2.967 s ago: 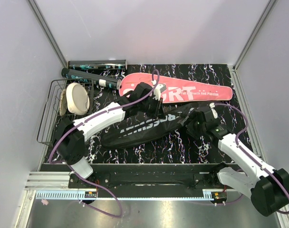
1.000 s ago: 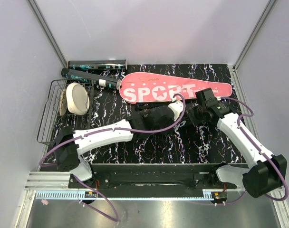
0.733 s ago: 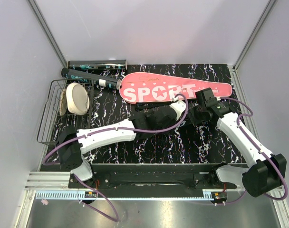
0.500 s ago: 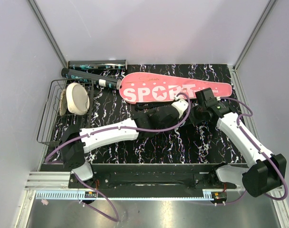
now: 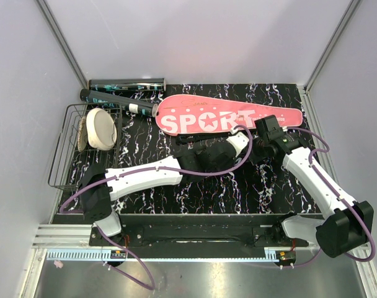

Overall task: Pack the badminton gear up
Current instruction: Zip the racket bag at the center of the board.

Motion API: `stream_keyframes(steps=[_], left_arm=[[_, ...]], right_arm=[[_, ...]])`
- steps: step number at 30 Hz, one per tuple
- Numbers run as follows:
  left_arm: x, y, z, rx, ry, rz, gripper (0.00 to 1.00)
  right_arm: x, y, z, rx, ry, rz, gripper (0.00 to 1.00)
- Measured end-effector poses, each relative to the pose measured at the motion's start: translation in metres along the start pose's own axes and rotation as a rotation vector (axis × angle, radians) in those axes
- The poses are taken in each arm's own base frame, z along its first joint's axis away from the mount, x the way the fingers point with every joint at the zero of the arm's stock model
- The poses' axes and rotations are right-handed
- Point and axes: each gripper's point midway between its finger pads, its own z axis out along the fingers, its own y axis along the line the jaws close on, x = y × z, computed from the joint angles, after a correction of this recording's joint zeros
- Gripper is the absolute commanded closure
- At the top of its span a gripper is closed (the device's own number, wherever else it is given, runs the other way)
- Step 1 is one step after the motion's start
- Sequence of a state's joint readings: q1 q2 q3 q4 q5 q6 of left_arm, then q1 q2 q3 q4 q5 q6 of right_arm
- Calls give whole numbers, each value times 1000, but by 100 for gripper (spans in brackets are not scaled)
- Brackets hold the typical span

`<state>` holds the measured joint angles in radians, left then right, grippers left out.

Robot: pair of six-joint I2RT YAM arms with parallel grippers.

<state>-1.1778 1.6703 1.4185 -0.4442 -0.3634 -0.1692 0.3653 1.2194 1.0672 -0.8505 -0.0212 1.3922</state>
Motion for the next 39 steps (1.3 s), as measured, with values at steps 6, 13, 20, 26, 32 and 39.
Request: stream_keyframes(steps=[6,13,20,26,32,39], left_arm=[[1,1,-1,-13,-1,31,100],[-2,1,-7,3,-60,37,100],[28,19,-38,6,-98,57,100],[84,50,-53,-38,-12,78,96],[66,37,-61,53,-49,26,44],[-4,8,-38,125,-141,9,61]], right_arm=[[1,0,0,-5,6,1,100],[-2,-1,-4,-43,15,13,100],[-29,-2,-9,-67,-8,25,100],[-68,-10,-12,-56,-144,20,100],[-63,-12,-12,-55,-121,-8,100],[-56,-13,-11,-50,-79,-15,100]])
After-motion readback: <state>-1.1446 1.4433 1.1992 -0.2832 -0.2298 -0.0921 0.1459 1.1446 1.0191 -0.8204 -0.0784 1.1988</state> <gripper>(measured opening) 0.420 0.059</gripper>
